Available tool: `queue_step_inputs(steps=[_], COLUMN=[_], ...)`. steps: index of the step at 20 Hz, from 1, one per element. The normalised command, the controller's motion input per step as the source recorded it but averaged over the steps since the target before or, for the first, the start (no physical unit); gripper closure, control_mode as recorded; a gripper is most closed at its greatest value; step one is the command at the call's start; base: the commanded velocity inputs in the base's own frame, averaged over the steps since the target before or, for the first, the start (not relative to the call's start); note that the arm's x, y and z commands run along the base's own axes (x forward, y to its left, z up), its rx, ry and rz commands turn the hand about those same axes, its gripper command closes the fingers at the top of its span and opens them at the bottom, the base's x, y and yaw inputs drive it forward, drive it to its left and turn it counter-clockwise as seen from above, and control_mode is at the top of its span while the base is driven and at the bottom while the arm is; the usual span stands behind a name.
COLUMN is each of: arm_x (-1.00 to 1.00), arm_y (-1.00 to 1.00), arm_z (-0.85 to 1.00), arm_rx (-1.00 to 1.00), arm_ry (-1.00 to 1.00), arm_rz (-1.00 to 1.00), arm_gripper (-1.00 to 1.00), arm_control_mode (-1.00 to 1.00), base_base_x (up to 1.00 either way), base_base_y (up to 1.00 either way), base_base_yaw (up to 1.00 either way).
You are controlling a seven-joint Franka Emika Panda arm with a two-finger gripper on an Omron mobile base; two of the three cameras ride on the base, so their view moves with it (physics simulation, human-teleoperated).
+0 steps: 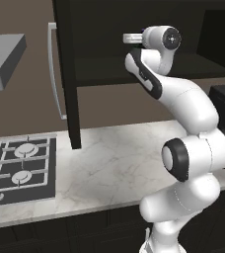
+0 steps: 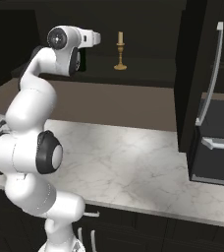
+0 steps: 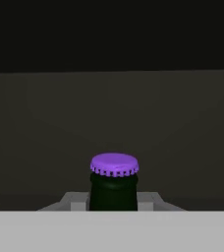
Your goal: Get the candle and the beer from the cabinet and move them to the dining counter.
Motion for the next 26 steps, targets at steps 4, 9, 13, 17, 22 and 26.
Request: queue_step_inputs(steps=[4,9,13,17,22,26], arm_x=[-0.39,-0.41,-0.32,-0.30,-0.24,-0.17], arm_y=[0.00,-0.24,-0.19,-0.13,-0.12,-0.09], arm_z=[0.01,0.01,0.00,0.00,0.00,0.00], arm_rx=[0.00,0.00,0.00,0.00,0.00,0.00], arm_ry=[0.00,0.00,0.03,0.05,0.05,0.03], arm_rz=[0.00,0.00,0.00,0.00,0.00,0.00], arm_gripper=[1.00,1.00,1.00,1.00,1.00,1.00], arm_control_mode=[-1.00,-1.00,-1.00,-1.00,-1.00,-1.00], base_base_x=[0.00,0.00,0.00,0.00,0.00,0.00], base_base_y=[0.00,0.00,0.00,0.00,0.00,0.00], base_base_yaw=[0.00,0.00,0.00,0.00,0.00,0.00])
